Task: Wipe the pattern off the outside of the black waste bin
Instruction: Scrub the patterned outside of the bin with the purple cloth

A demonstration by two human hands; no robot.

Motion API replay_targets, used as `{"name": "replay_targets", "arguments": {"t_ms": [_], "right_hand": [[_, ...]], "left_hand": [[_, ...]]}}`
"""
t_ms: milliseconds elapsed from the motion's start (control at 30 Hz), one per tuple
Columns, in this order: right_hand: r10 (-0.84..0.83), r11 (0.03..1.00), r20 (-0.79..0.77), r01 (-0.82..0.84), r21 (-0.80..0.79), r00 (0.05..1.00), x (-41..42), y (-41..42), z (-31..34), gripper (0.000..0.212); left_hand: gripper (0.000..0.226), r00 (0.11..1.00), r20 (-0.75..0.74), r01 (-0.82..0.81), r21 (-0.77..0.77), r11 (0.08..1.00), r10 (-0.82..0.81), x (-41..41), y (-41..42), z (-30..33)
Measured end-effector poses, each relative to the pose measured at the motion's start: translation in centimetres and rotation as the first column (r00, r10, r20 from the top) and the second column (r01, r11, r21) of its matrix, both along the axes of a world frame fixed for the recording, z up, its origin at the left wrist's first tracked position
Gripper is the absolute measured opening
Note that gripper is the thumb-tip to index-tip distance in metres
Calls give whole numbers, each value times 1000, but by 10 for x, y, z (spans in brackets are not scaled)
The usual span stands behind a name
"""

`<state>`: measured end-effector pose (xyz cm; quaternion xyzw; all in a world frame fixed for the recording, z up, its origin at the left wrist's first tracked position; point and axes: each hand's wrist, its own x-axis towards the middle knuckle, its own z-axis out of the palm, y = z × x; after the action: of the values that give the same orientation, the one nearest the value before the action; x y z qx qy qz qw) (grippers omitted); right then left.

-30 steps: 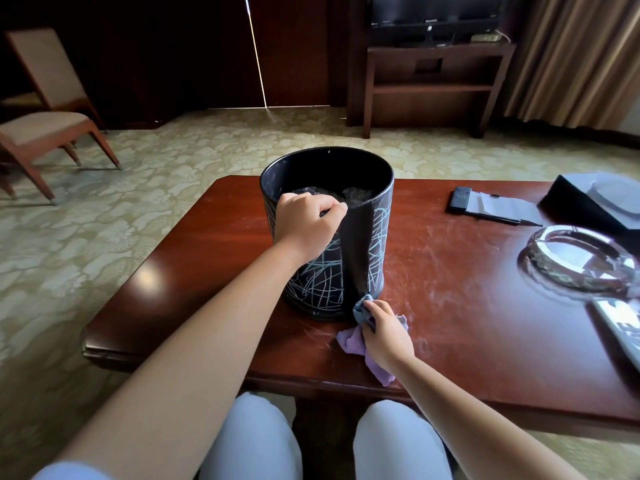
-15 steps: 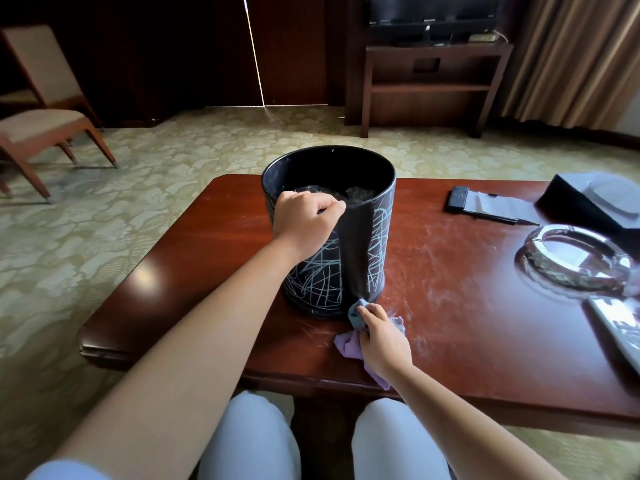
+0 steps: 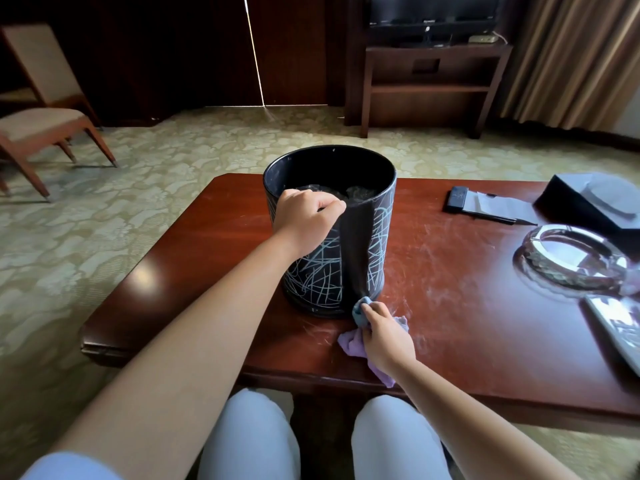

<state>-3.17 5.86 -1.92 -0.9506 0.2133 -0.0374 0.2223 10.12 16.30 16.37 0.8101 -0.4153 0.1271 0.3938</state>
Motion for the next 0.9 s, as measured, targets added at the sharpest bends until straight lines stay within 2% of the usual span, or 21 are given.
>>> {"name": "replay_targets", "arguments": {"t_ms": [67,267,467,600,700,833,900], "right_hand": [[-36,998,12,35,53,999,-2,-5,3,46],[-42,996,56,38,80,998,-17,0,5,45],[0,995,104,-10,98,995,-21,10,8,45],[-16,993,176,-5,117,984,-18,10,15,42],[-41,991,240,10,131,970,-15,10,21,41],[-43,992,275,8,127,960,-13,10,24,38],[-53,991,284,16,129,957,-14,10,22,36]], "left_hand": [[44,1000,-21,8,-18,1000,-8,1,1,0],[49,992,-117,-50,-24,998,47,11,8,1],[56,981,-178,-72,21,997,74,11,14,9],[46,986,-112,-110,111,988,123,2,11,12],[49,987,-44,-144,191,971,155,-9,4,16],[51,970,-30,-227,229,947,240,-17,-5,19],[52,971,-61,-209,261,943,232,-21,-14,23]]}}
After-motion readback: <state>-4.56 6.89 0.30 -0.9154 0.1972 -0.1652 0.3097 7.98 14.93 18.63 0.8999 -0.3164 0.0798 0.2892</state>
